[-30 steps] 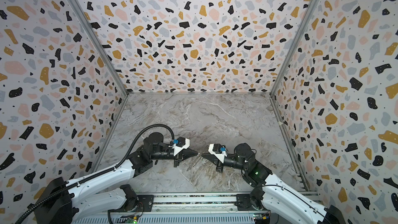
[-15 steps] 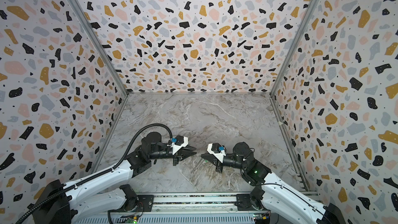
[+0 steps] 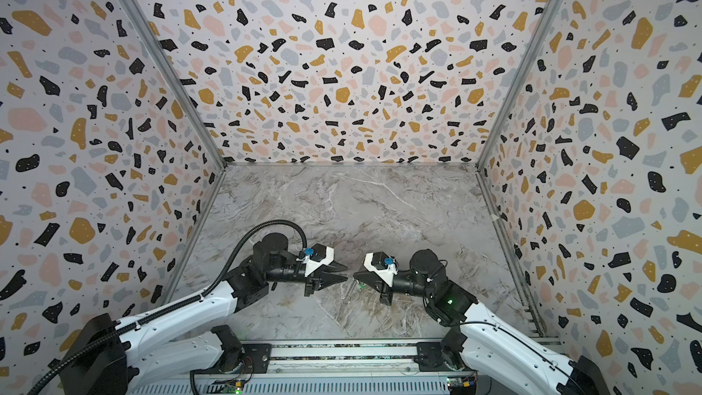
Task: Attach keys to a key ring
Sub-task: Insert the key into the keyring.
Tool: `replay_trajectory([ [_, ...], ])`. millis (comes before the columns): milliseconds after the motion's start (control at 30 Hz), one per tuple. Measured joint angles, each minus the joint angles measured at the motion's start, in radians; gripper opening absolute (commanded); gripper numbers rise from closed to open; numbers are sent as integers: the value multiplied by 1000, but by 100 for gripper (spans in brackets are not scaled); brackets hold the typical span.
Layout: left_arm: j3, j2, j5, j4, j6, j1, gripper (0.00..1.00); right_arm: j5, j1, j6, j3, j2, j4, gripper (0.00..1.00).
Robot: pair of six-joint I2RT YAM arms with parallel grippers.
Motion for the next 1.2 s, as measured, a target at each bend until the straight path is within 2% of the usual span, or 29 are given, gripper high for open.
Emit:
replay_trajectory([
  [833, 26, 69, 8, -44, 45, -30, 29, -45, 0, 0, 4, 30, 6, 0],
  [1033, 37, 70, 16, -56, 50, -37, 21, -46, 0, 0, 4, 31, 11, 0],
  [1200, 42, 80, 18, -57, 53, -39, 7, -49, 0, 0, 8, 35, 15, 0],
])
